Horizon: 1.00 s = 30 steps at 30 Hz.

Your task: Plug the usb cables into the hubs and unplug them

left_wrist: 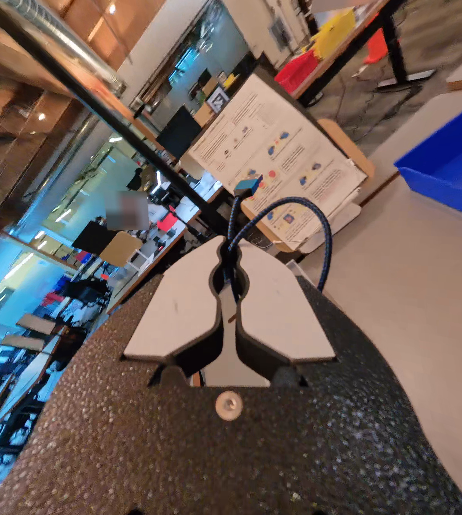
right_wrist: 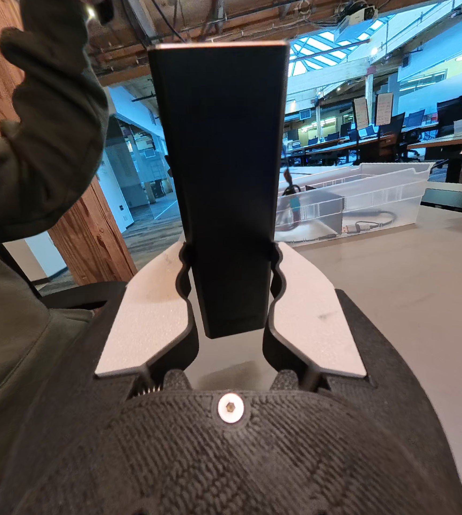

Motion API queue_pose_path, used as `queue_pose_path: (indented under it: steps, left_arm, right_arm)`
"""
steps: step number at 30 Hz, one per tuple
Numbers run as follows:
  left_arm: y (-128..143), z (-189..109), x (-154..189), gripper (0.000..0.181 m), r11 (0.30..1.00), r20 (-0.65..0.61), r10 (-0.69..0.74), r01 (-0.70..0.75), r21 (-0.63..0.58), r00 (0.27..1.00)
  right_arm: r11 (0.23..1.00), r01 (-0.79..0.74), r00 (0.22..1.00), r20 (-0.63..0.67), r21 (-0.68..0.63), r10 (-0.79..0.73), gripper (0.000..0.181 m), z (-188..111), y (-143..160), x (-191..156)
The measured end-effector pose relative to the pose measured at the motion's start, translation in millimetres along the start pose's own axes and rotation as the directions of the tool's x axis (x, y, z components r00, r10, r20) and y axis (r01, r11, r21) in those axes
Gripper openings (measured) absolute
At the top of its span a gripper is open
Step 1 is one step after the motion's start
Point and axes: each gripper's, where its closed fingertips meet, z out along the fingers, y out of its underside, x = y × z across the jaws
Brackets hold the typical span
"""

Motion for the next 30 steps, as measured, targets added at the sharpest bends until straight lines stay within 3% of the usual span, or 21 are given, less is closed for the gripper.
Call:
queue_pose_path:
  steps: [4, 7, 12, 15, 18, 21, 25, 30]
  left_arm:
    - [2.9, 3.2, 39.3, 0.001, 0.997, -0.085, 0.074, -0.076, -0.028, 0.994]
    - [16.3, 11.0, 85.7, 0.001, 1.0, -0.195, 0.022, -0.022, -0.002, 0.981]
    - [70.5, 31.9, 177.1, 0.001, 0.997, -0.374, -0.058, 0.037, -0.063, 0.926]
    - [91.6, 42.0, 192.0, 0.001, 0.994, -0.381, -0.097, 0.07, -0.084, 0.919]
    - [65.2, 39.4, 140.1, 0.001, 0.996, -0.281, -0.084, 0.078, -0.031, 0.956]
    - [6.6, 20.1, 46.6, 0.001, 0.999, -0.067, 0.005, -0.002, 0.044, 0.998]
    - [-75.1, -10.8, -66.0, 0.001, 0.99, 0.184, 0.116, -0.128, 0.054, 0.976]
    - [-148.7, -30.4, -132.3, 0.001, 0.987, 0.278, 0.124, -0.148, 0.068, 0.953]
  right_arm:
    - [1.0, 0.003, 1.0, 0.001, 0.006, -0.003, 0.057, -0.5, -0.9, -0.5]
    - [1.0, 0.009, 1.0, 0.003, 0.01, -0.009, 0.056, -0.8, -1.3, -1.3]
    - [1.0, -0.001, 1.0, 0.006, 0.025, 0.001, 0.056, -2.6, -3.2, -0.7]
    - [1.0, 0.008, 1.0, 0.008, 0.025, -0.008, 0.056, -2.6, -3.2, -1.8]
    - [1.0, 0.01, 1.0, 0.009, 0.023, -0.01, 0.057, -2.3, -2.9, -2.3]
    - [1.0, 0.004, 1.0, 0.012, 0.022, -0.004, 0.057, -2.3, -2.8, -1.9]
    - [1.0, 0.011, 1.0, 0.016, 0.011, -0.011, 0.057, -1.2, -1.5, -3.1]
    - [1.0, 0.012, 1.0, 0.019, 0.009, -0.013, 0.056, -1.0, -1.2, -3.7]
